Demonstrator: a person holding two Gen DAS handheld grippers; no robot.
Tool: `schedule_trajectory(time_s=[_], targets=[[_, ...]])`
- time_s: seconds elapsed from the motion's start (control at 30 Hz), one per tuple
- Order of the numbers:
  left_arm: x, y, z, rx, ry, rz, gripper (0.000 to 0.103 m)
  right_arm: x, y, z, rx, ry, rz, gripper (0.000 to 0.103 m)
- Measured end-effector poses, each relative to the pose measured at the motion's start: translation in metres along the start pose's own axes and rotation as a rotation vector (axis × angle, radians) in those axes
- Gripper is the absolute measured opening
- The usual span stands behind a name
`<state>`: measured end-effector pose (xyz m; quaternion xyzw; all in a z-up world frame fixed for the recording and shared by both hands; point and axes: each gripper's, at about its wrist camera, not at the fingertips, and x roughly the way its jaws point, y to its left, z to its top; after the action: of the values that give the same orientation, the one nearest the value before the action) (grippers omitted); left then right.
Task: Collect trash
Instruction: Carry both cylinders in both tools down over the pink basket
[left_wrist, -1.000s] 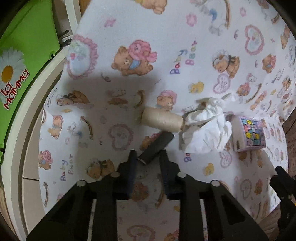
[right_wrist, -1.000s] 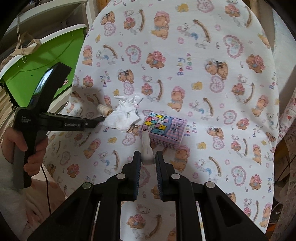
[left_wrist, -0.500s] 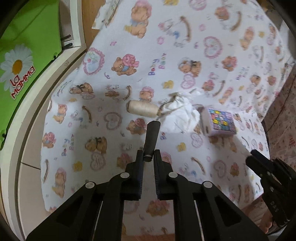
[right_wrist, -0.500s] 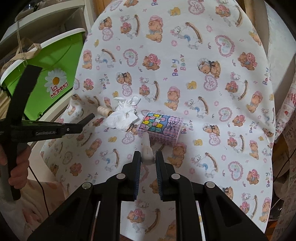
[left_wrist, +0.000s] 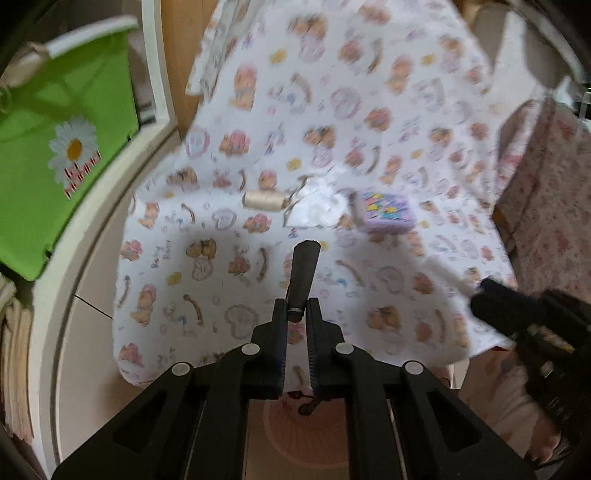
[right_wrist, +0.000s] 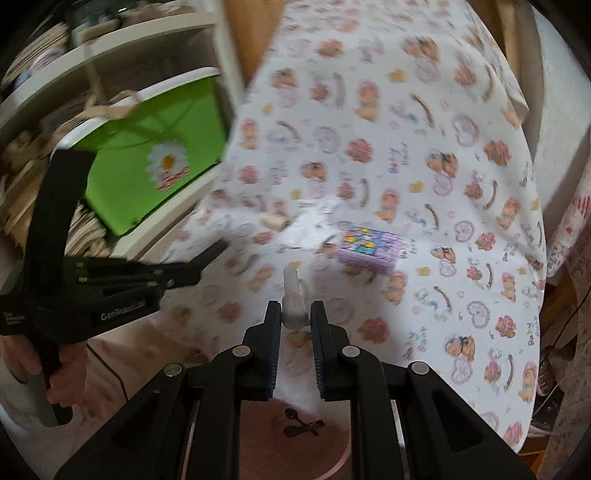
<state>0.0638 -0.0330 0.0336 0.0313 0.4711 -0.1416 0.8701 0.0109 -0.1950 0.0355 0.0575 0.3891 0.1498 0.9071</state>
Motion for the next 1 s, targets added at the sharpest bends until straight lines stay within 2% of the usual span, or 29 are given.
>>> schedule_trajectory(time_s=[0.1, 0.2, 0.33, 0.43, 0.57, 0.7, 0.83, 1.0], targets=[[-0.018, -0.005, -0.009, -0.018, -0.007, -0.03, 0.009, -0.007, 0.015, -0.011, 0.022, 0.036, 0.019, 0.017], [-0.02, -0.004, -0.022, -0.036, 0.003, -0.026, 0.009, -0.006, 0.018, -0.023, 0.06, 0.047, 0.026, 0.017], [0.006, -0.002, -0.039, -0.037, 0.064, -0.029, 0.009, 0.0, 0.018, -0.036, 0.041, 0.075, -0.013, 0.017], [0.027, 0.002, -0.051, -0.026, 0.13, -0.009, 0.008, 0.013, 0.009, -0.047, 0.06, 0.14, -0.033, 0.017], [0.026, 0.011, -0.06, -0.053, 0.146, -0.061, 0.008, 0.022, 0.003, -0.059, 0.094, 0.183, 0.02, 0.017], [0.031, 0.008, -0.069, -0.055, 0.195, -0.069, 0.008, 0.031, 0.0, -0.07, 0.138, 0.23, 0.072, 0.017], [0.041, 0.004, -0.083, -0.053, 0.261, -0.095, 0.008, 0.031, 0.003, -0.076, 0.144, 0.238, 0.097, 0.017], [0.051, 0.0, -0.092, -0.045, 0.308, -0.094, 0.008, 0.044, 0.002, -0.087, 0.165, 0.298, 0.117, 0.017]])
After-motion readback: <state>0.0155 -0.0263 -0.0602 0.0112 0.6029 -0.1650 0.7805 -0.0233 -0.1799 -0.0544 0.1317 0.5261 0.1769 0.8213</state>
